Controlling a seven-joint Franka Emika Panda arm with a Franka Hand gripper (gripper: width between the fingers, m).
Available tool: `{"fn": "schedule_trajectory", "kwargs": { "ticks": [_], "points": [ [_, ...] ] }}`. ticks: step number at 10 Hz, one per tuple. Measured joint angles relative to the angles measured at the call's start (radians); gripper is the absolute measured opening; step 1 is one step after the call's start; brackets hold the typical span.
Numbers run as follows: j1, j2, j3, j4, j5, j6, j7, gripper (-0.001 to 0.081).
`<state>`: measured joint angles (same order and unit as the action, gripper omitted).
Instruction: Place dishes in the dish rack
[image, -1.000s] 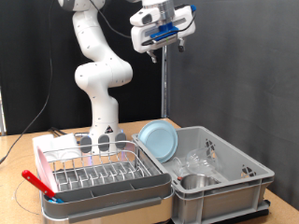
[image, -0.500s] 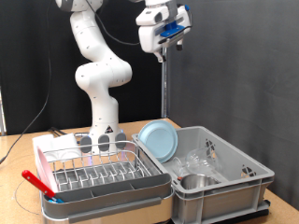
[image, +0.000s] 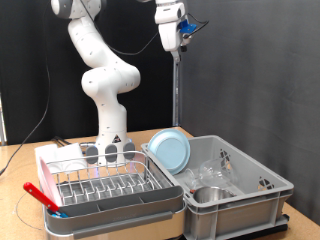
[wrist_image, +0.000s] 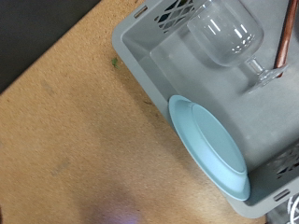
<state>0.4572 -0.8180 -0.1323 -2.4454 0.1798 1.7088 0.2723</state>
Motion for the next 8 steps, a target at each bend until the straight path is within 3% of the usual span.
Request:
{"fn": "schedule_trajectory", "kwargs": {
  "ticks": [1,3,4,5,7,8],
  "points": [
    [0.004,0.012,-0.007,0.009,0.004,-0.050,-0.034,0.0811],
    [0.029,0.056,-0.025,0.043,-0.074,-0.174,-0.197,0.0811],
    [0.034,0.078,-0.018,0.040,-0.153,-0.165,-0.261,0.0811],
    [0.035,0.090,-0.005,0.025,-0.211,-0.107,-0.290,0.0811],
    [0.037,0.084,0.006,-0.020,-0.237,0.023,-0.343,0.0811],
    [0.041,0.075,0.005,-0.030,-0.222,0.040,-0.366,0.0811]
  ]
}}
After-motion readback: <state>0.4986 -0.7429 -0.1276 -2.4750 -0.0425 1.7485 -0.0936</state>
